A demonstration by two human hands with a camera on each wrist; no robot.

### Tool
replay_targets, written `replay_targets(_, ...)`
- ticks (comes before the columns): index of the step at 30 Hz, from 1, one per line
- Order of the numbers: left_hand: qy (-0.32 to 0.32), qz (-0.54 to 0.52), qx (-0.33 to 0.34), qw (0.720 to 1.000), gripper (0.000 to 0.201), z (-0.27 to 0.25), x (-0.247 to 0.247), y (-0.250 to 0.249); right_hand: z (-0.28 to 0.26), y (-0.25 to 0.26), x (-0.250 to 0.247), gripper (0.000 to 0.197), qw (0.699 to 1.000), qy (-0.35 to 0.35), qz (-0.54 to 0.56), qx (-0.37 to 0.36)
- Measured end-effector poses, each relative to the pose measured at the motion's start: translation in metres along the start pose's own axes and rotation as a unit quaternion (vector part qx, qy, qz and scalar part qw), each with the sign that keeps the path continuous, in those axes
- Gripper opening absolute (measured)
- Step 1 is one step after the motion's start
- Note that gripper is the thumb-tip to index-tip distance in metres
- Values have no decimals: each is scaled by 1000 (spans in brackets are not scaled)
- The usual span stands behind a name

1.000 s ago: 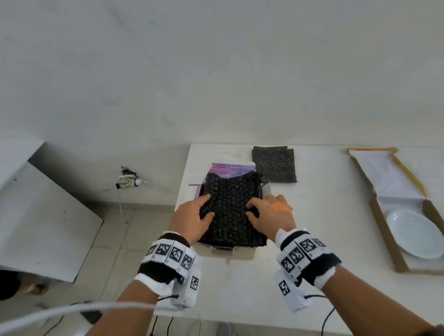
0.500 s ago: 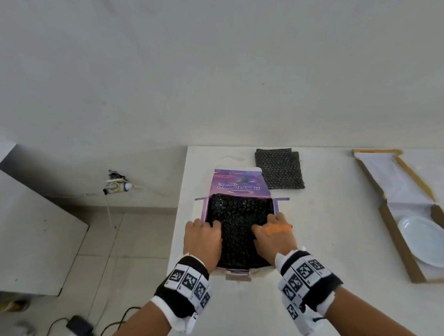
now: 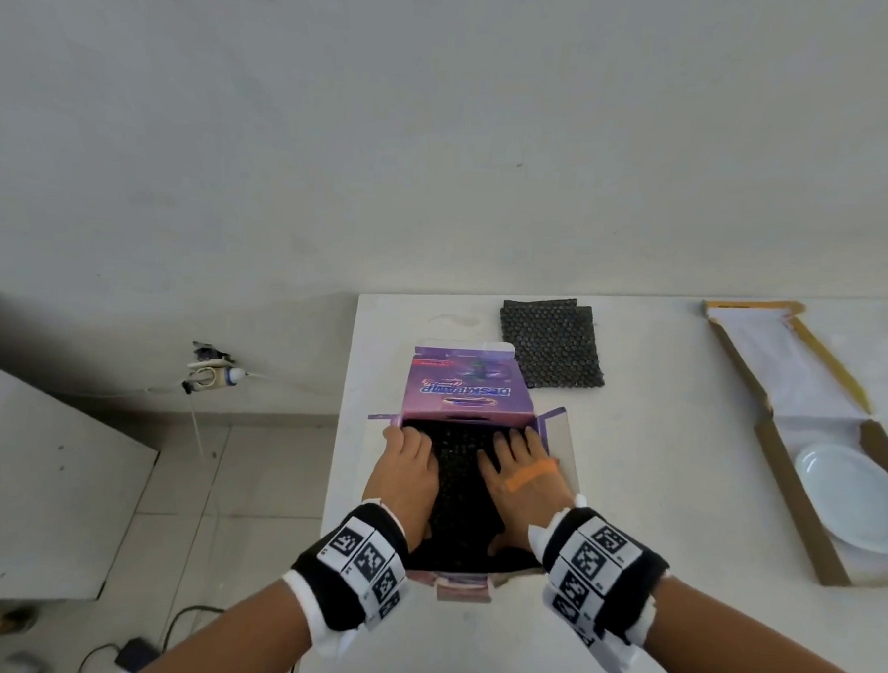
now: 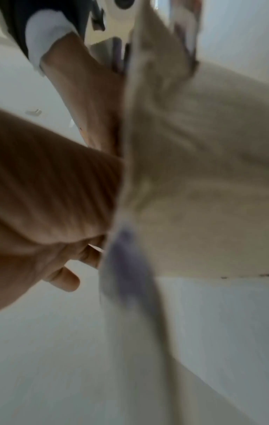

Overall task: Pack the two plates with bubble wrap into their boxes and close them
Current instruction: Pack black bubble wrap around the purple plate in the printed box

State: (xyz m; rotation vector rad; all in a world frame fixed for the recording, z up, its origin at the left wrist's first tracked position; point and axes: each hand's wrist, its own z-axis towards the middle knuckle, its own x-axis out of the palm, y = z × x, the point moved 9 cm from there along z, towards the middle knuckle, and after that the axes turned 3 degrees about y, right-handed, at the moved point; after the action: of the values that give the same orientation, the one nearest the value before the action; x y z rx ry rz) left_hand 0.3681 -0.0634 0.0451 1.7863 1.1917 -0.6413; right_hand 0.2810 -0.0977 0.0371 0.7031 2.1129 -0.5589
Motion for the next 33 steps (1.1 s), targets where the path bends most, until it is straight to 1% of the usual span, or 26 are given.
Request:
replay_targets(1, 4, 18, 9, 1000, 78, 2, 4, -3, 4, 0, 8, 115, 999, 32, -9, 7)
replay_targets(2, 1, 33, 17, 999, 77, 5, 5, -5, 8, 0, 11, 113, 1000, 26, -10, 7)
replay_targets(3, -4, 42, 22, 999, 79, 6, 5, -6, 15, 1, 9, 107, 1000, -6, 6, -3)
replay_targets(4, -10, 45, 25, 999, 83, 7, 5, -7, 17, 3, 5, 103, 1000, -21, 10, -13)
replay_targets(5, -13, 43, 26, 999, 88, 7, 4, -6, 17, 5, 6, 101, 1000, 15, -15, -11)
replay_targets(6, -14, 44, 25, 999, 95, 8, 3, -5, 17, 6, 4, 98, 999, 30, -35, 0)
replay_targets(8, -5, 60, 25, 998, 107, 7, 3, -3, 17, 3, 2, 102, 1000, 6, -22, 14)
replay_targets(9, 7, 78, 26, 997, 110, 7, 5, -4, 16, 3, 0, 102, 1000, 11, -23, 15)
replay_targets(10, 22, 98, 28, 995, 112, 6, 7, -5, 16, 6, 0, 96, 999, 19, -38, 14)
replay_targets(12, 46, 135, 32, 989, 111, 6, 13, -10, 20, 9, 8, 72, 997, 56, -54, 18)
replay_targets(14, 59, 161, 41, 984, 110, 8, 18, -14, 25, 10, 16, 58, 990, 105, -88, 29)
replay_targets(17, 77, 171, 56, 981, 108, 13, 25, -18, 28, 9, 24, 54, 983, 142, -113, 37)
replay_targets(20, 88, 131, 62, 986, 107, 16, 28, -16, 28, 9, 27, 54, 979, 155, -131, 25)
replay_targets(23, 77, 127, 71, 986, 98, 17, 28, -18, 29, 10, 27, 53, 979, 147, -140, 22)
replay_targets(25, 61, 176, 79, 979, 87, 18, 29, -21, 30, 10, 27, 52, 984, 134, -118, 21)
replay_targets(29, 56, 269, 84, 958, 69, 25, 34, -26, 34, 7, 33, 52, 990, 118, -74, 12)
replay_targets(31, 60, 303, 83, 948, 60, 26, 35, -28, 37, 7, 38, 51, 990, 121, -74, 5)
replay_targets(33, 71, 328, 85, 938, 56, 24, 36, -28, 39, 7, 42, 51, 989, 122, -85, 5)
